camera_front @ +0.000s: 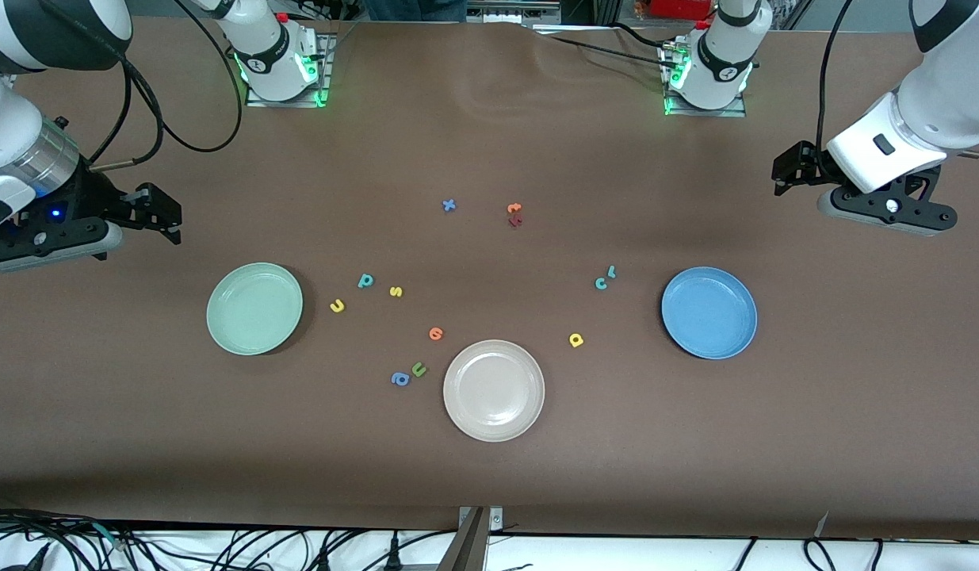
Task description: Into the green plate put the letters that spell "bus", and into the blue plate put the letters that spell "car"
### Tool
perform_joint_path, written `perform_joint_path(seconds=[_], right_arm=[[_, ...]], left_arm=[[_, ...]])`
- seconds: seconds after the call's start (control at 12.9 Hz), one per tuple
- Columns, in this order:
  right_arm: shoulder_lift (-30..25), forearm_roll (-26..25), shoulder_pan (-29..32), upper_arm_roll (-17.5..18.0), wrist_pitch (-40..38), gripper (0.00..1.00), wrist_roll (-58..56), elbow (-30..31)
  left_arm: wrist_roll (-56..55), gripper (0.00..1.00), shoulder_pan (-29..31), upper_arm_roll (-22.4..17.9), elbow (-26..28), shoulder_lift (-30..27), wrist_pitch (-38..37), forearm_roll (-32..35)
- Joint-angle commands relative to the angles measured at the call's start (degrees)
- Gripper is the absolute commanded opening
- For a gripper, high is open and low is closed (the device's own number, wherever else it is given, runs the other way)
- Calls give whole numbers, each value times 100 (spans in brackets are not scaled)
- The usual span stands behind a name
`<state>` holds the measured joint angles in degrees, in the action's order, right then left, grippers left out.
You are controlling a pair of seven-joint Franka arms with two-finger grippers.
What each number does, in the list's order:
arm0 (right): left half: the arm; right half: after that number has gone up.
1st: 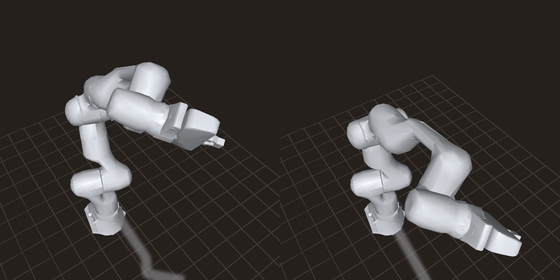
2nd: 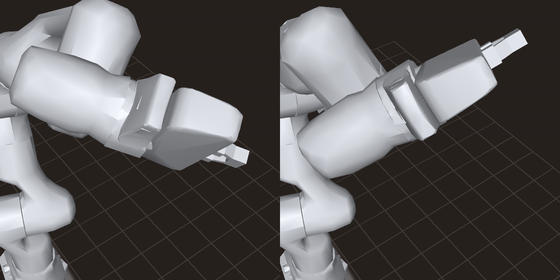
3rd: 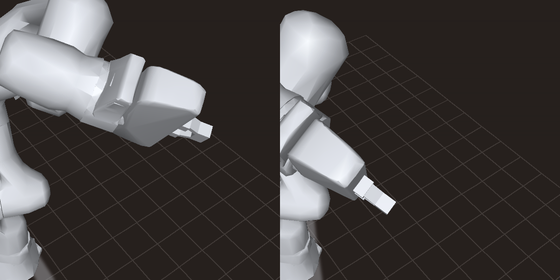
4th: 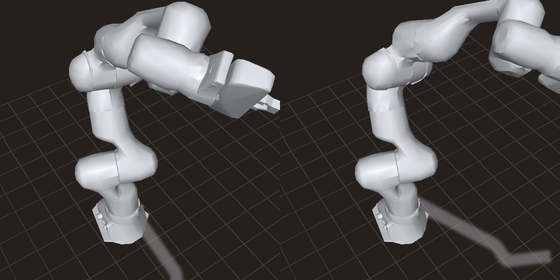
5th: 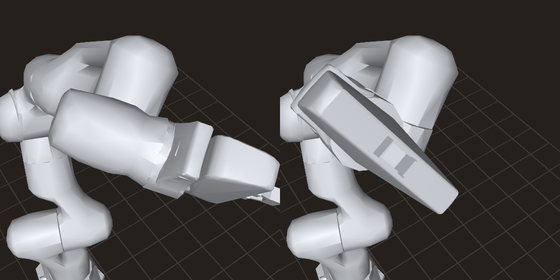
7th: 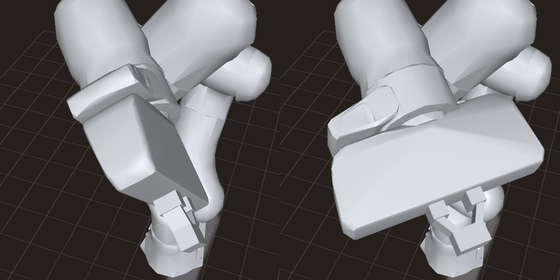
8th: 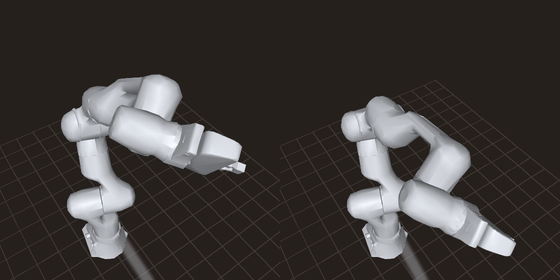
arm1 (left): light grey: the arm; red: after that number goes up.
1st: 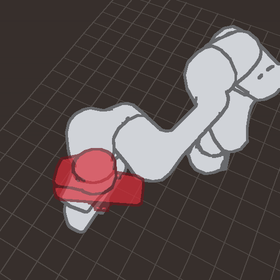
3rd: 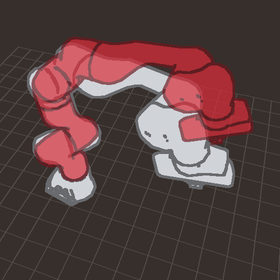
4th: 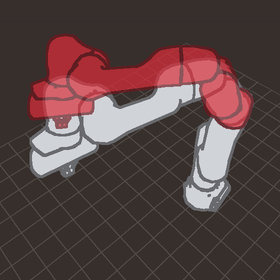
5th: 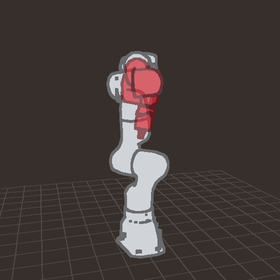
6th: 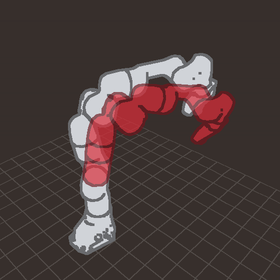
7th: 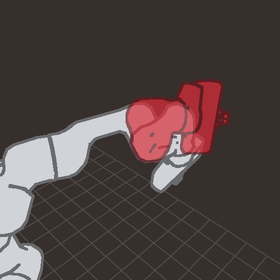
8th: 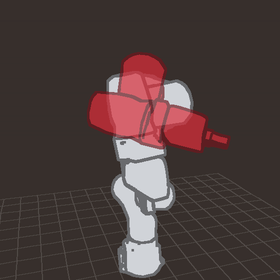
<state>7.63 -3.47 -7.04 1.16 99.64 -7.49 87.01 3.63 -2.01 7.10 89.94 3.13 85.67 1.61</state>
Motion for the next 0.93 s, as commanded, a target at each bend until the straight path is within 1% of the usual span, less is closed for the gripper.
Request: perform_joint_path(seconds=[0.0,0.31,0.54,0.7,0.78,0.85], right_arm=[[63,-92,-8,-10,-94,100,-42,-167],[63,-92,19,-28,-94,100,-60,-167],[63,-92,27,-28,-94,100,-68,-167],[54,-92,36,-28,-112,100,-77,-167],[54,-92,36,-28,-112,100,-77,-167],[54,-92,36,-28,-103,100,-77,-167]], left_arm=[[112,100,8,-25,76,-93,-24,-125],[94,100,-45,-7,67,-93,-15,-134],[85,100,-80,19,67,56,29,-441],[94,100,-264,37,-37,266,64,-503],[94,100,-422,28,-186,468,125,-469],[94,100,-519,28,-240,792,265,-486]])
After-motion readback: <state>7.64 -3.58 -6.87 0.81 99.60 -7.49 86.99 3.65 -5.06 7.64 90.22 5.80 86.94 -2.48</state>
